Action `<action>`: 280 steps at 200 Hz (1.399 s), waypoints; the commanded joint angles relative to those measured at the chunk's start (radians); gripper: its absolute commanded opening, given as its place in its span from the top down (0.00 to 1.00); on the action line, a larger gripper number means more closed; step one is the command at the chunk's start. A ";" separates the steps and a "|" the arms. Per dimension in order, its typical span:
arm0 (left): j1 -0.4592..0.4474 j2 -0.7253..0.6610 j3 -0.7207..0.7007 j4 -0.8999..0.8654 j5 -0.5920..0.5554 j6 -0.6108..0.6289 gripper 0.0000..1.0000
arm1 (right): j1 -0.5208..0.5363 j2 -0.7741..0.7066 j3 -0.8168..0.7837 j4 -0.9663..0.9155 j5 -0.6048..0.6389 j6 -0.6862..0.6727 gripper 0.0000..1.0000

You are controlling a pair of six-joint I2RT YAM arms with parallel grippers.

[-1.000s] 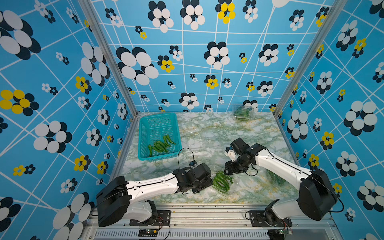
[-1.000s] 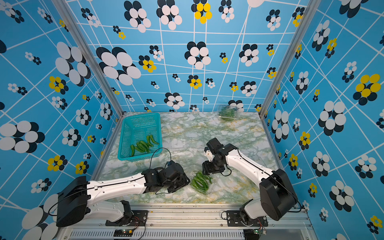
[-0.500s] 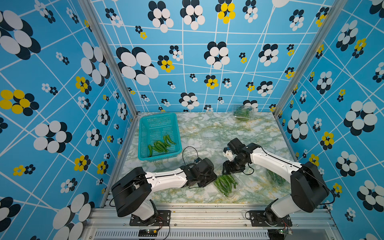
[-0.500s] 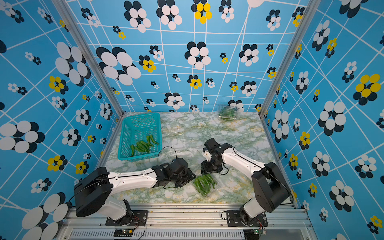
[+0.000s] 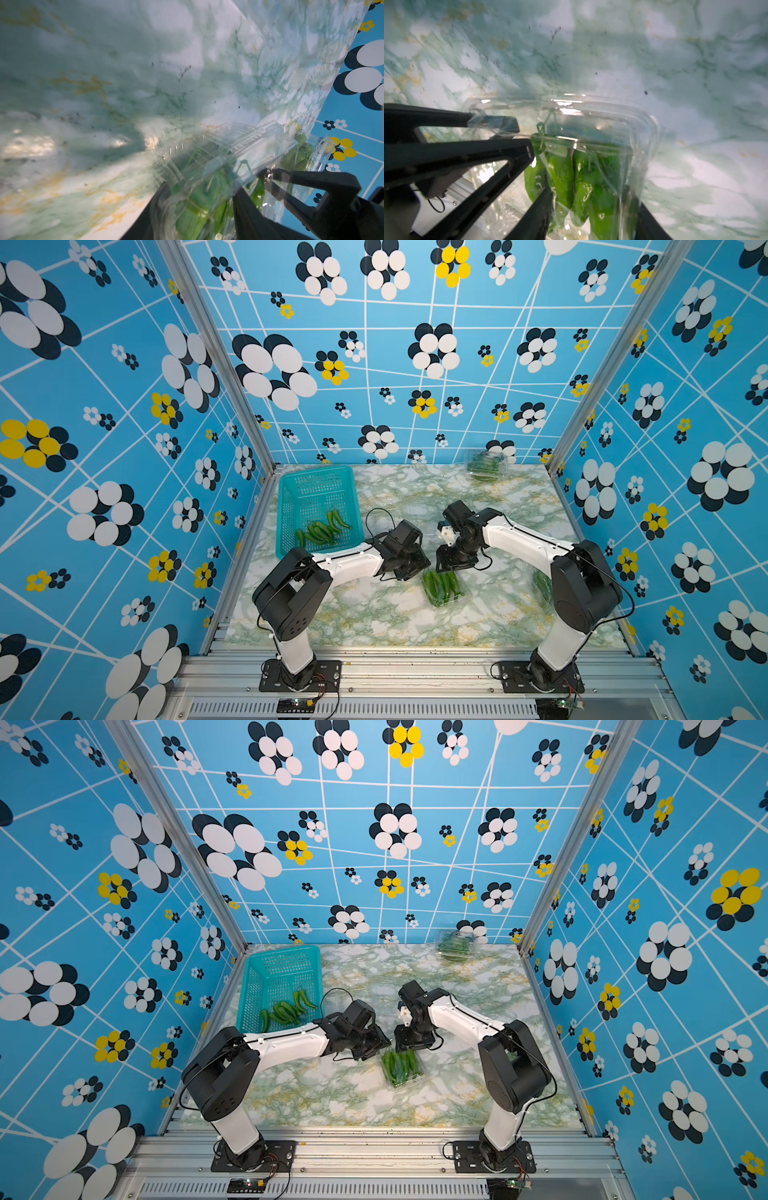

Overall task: Take small green peppers out of containers
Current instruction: Move the packing box to the center of the board, then open the packing box at the center of the board.

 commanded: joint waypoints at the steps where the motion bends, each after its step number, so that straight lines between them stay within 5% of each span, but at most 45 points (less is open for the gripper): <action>1: 0.054 0.052 0.094 -0.068 0.052 0.095 0.51 | 0.006 0.068 0.109 0.014 -0.089 -0.026 0.44; 100: 0.276 0.267 0.478 -0.295 0.147 0.310 0.46 | -0.062 0.452 0.707 -0.197 -0.083 -0.074 0.40; 191: 0.286 0.099 0.348 -0.296 0.146 0.339 0.35 | -0.065 0.482 0.706 -0.232 -0.081 -0.069 0.37; 280: 0.303 0.104 0.285 -0.299 0.148 0.338 0.32 | -0.066 0.500 0.716 -0.242 -0.079 -0.067 0.35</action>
